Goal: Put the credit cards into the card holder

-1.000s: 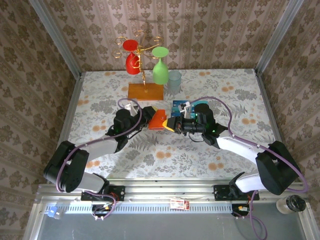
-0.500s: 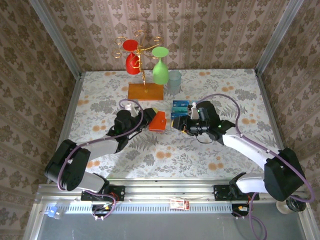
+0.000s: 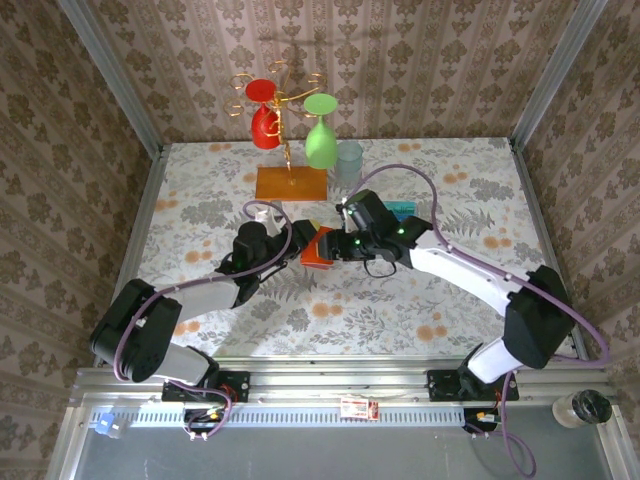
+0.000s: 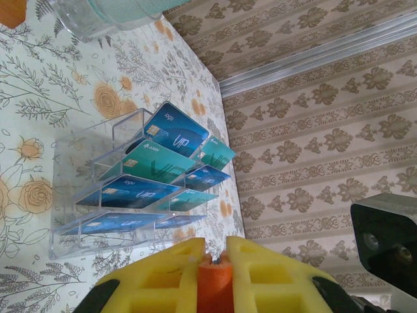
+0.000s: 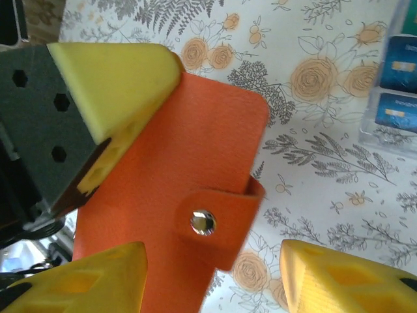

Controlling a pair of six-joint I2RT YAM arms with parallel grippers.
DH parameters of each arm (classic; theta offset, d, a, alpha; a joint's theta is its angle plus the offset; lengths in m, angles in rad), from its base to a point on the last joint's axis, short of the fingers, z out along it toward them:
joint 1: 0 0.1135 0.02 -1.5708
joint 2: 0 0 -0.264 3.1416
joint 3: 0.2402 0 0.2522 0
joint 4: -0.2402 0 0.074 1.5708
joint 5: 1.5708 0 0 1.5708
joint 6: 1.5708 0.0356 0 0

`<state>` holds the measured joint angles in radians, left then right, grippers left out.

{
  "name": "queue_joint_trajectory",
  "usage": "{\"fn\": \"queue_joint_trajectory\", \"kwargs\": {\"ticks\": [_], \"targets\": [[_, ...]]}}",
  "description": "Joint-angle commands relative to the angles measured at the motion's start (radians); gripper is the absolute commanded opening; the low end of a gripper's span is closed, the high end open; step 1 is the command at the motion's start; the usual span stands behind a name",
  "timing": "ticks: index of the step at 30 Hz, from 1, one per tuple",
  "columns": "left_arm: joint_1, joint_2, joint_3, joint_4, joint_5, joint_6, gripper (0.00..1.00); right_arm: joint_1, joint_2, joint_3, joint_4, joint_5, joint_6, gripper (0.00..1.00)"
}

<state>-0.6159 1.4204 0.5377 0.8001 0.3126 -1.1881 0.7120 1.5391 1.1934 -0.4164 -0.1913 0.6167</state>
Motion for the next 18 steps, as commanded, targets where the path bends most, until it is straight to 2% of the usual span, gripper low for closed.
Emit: {"fn": "queue_joint_trajectory", "kwargs": {"ticks": [1,8,11,16,18], "targets": [[-0.008,0.002,0.002,0.021,-0.015,0.023,0.0,0.012,0.041,0.06,-0.047,0.061,-0.035,0.55],[-0.016,0.0,0.001,0.028,-0.027,0.014,0.0,0.016,0.086,0.057,-0.067,0.176,-0.026,0.47],[-0.018,0.002,0.004,0.034,-0.027,0.012,0.0,0.015,0.087,0.016,-0.078,0.237,-0.012,0.41],[-0.022,0.002,0.0,0.059,-0.03,-0.009,0.0,0.007,0.061,-0.084,-0.113,0.415,0.025,0.29],[-0.022,0.0,0.0,0.07,-0.032,-0.021,0.0,-0.015,0.032,-0.14,-0.11,0.429,0.039,0.28]]}}
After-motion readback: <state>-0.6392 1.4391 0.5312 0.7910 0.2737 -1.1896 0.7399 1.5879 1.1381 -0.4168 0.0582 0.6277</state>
